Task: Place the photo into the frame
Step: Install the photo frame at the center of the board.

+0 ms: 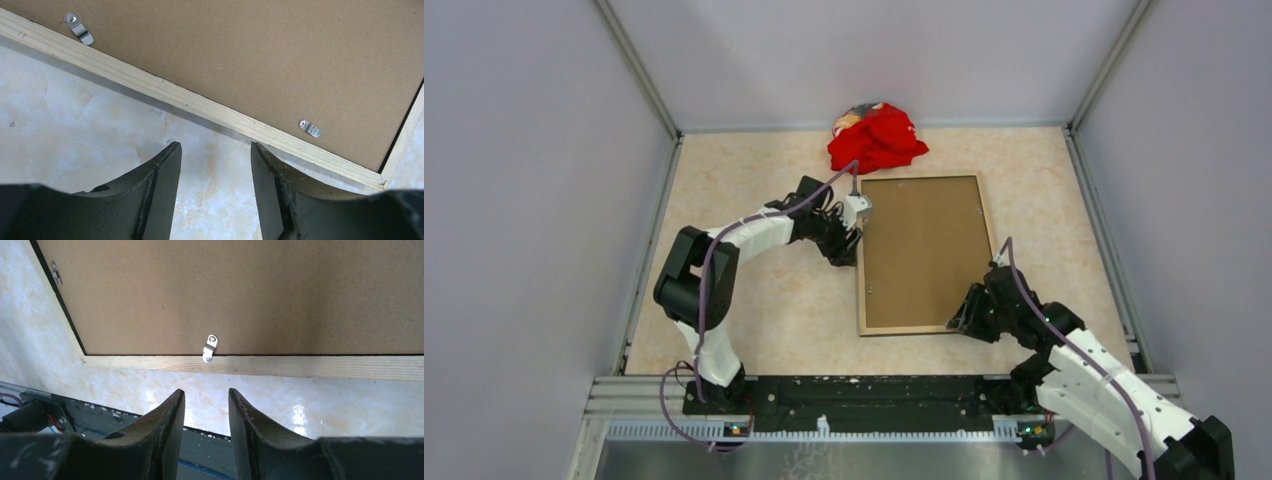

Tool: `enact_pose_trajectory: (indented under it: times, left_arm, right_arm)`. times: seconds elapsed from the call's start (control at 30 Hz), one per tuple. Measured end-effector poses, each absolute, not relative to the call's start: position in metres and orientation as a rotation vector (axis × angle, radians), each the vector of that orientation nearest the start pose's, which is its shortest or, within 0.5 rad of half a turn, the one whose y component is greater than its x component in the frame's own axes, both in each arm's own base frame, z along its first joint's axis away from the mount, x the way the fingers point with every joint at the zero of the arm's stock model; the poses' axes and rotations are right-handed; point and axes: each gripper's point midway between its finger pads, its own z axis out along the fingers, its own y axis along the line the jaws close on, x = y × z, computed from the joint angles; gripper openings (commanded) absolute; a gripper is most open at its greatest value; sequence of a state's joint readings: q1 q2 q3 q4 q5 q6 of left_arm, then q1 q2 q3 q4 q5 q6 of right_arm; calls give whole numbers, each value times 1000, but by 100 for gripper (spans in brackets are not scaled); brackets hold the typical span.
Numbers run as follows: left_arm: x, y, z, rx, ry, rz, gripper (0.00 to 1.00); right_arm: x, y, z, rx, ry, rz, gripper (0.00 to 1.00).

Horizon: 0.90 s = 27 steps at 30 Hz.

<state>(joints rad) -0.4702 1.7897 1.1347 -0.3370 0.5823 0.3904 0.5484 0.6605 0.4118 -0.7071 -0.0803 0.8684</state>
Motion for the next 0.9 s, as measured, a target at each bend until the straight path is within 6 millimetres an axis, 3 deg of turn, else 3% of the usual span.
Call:
enact_pose_trajectory:
  times: [0.3,0.9]
  left_arm:
    - [320,-256,56,1238,2165,-771,59]
    - [321,-256,56,1238,2166,-768,58]
  right_arm:
    - [138,141,46,412,2637,643,35]
    - [148,150,43,420,2607,694,33]
